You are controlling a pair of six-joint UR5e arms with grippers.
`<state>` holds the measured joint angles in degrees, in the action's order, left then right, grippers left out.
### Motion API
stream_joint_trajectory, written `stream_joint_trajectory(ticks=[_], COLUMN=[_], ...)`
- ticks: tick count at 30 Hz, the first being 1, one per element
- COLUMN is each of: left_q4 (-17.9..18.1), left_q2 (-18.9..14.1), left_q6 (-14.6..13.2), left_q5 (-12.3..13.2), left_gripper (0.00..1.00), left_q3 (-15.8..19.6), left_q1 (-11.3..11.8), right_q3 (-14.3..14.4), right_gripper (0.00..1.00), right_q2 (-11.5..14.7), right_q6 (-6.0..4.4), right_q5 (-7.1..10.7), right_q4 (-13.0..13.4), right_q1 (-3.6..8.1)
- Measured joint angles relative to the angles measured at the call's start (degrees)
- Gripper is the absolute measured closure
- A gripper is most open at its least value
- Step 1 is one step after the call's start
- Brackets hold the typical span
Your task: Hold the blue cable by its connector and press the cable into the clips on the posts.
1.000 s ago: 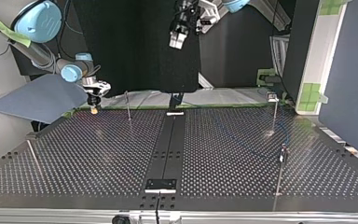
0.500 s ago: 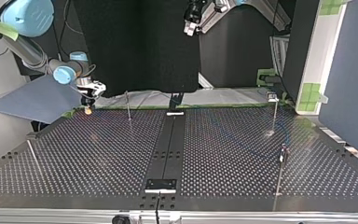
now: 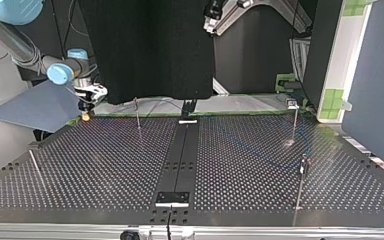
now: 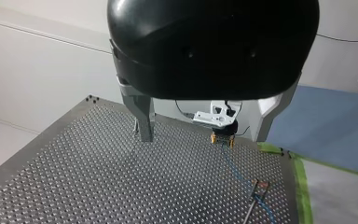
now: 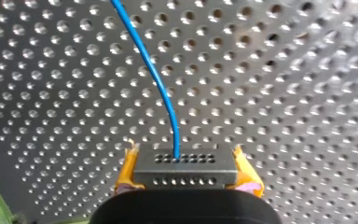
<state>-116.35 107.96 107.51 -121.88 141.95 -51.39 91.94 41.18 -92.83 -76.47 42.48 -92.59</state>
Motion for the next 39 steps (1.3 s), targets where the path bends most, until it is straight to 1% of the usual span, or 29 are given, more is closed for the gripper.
stream_joint_trajectory(ticks=[4, 9, 39], left_q4=[0.0, 0.0, 0.0], left_q2=[0.0, 0.0, 0.0], left_q6=[-0.1, -0.2, -0.2], left_q5=[0.3, 0.4, 0.5], left_gripper=[0.00, 0.00, 0.00], left_q3=[-1.1, -1.8, -1.9], left_q1=[0.0, 0.0, 0.0], right_q3=[1.2, 1.4, 1.4], right_gripper=[1.00, 1.00, 1.00], right_q2=[2.0, 2.8, 2.9], right_q6=[-0.14, -0.18, -0.18], right_q5=[1.05, 1.62, 1.69], right_q4=[0.2, 0.2, 0.2], right_q1=[-0.19, -0.33, -0.35])
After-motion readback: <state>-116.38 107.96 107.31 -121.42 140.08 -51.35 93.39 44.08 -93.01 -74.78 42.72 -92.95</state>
